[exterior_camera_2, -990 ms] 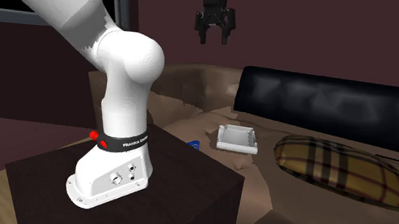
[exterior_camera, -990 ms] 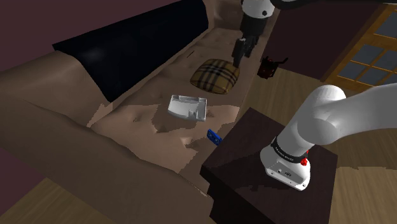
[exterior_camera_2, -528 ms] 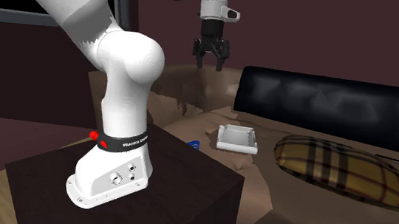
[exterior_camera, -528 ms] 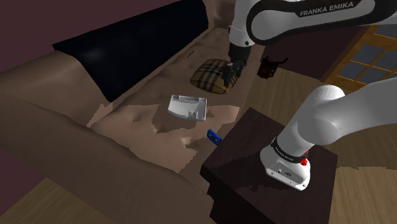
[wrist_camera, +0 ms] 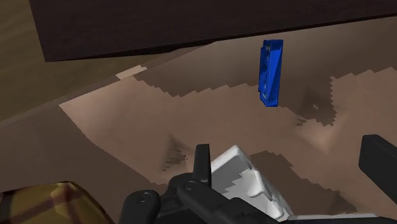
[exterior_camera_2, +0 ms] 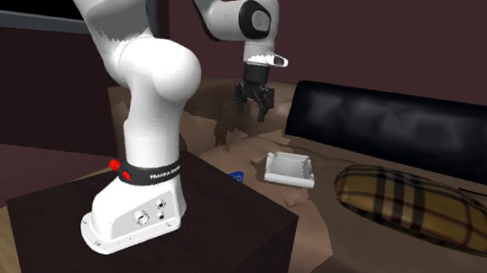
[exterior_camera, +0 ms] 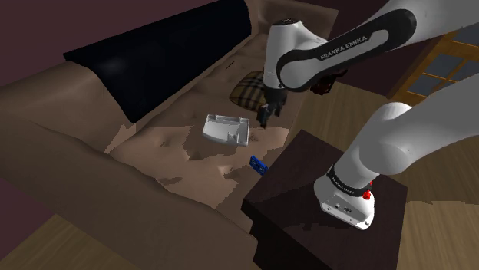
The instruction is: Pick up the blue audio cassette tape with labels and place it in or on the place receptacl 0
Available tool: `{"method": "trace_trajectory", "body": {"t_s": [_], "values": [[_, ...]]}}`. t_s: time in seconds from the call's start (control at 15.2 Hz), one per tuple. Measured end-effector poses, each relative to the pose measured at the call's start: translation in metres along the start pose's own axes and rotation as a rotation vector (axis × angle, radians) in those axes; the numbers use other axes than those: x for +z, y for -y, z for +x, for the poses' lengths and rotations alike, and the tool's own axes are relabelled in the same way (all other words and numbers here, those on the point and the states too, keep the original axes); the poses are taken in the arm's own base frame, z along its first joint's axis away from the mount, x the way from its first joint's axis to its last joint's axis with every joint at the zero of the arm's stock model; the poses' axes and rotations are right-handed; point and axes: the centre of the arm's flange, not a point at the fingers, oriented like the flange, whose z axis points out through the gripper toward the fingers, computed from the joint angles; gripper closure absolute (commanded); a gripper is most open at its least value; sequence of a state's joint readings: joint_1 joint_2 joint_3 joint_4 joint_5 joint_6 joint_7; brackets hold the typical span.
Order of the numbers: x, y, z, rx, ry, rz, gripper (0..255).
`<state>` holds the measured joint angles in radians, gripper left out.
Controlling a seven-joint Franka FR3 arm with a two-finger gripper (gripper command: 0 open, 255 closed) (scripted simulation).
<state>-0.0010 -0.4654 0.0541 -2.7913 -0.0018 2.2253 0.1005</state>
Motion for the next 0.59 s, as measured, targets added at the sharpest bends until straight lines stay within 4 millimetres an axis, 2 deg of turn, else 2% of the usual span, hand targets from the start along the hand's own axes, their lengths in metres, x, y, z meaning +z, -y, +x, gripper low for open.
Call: {"method": "trace_trajectory", "body": {"t_s": [0.59], "values": [[0.114, 0.021, 0.018, 0.035, 0.066, 0.018, 0]]}}
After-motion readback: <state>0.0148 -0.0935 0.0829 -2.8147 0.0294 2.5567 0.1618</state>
